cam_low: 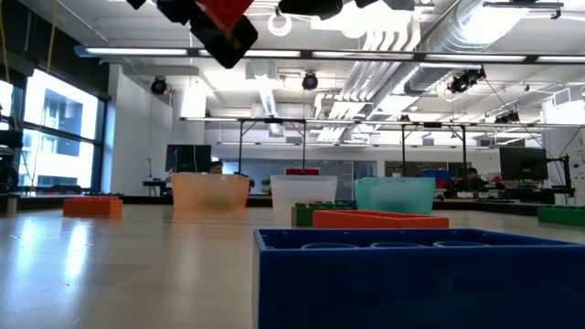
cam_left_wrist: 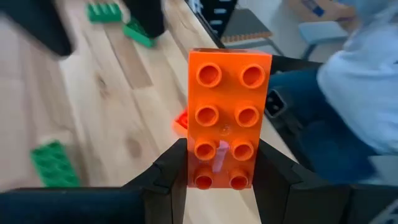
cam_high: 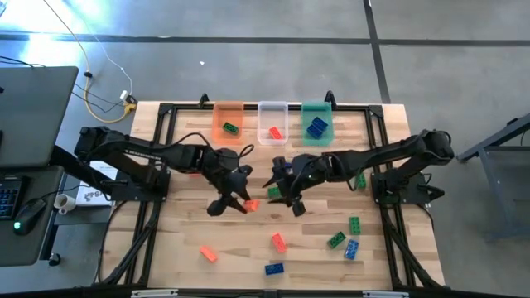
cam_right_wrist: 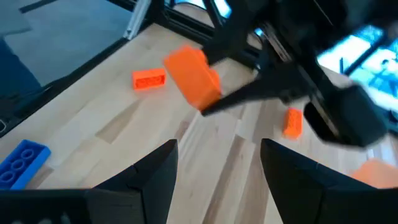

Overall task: Sort & place blocks by color
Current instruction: Put the orange game piece into the transparent bin

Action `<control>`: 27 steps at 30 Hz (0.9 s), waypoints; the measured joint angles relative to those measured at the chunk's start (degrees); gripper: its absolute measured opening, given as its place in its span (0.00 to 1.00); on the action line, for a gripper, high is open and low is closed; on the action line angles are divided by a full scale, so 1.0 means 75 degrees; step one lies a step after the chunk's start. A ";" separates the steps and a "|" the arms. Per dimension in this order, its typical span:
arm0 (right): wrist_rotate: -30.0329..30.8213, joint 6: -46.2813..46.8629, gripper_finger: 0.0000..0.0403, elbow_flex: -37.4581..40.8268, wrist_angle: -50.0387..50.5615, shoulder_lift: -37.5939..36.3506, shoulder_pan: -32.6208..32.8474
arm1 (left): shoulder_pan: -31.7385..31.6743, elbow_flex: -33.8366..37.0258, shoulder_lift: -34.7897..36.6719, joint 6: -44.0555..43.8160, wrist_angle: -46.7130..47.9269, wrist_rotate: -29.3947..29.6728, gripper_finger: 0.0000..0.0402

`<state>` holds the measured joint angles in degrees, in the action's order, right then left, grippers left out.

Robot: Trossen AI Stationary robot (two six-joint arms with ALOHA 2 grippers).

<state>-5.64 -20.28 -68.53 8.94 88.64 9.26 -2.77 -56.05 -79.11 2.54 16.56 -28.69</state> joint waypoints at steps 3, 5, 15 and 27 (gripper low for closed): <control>0.0001 -0.0190 0.54 0.0000 -0.0271 0.0159 0.0138 | -0.0031 0.0003 0.0003 -0.0069 -0.0010 -0.0061 0.27; 0.0011 -0.0226 0.54 0.0000 -0.0555 0.0238 0.0204 | -0.0031 0.0003 0.0000 -0.0085 -0.0009 -0.0061 0.27; -0.0227 -0.0573 0.54 0.0000 -0.1541 0.0490 0.0237 | -0.0031 0.0003 0.0002 -0.0122 -0.0037 -0.0114 0.28; -0.0784 -0.0762 0.54 -0.0002 -0.2151 0.0714 0.0236 | -0.0080 0.0003 0.0003 -0.0317 -0.0612 -0.0461 0.28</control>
<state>-11.53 -26.00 -68.55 -7.20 94.00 11.03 -3.37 -56.03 -79.09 0.16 11.97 -32.14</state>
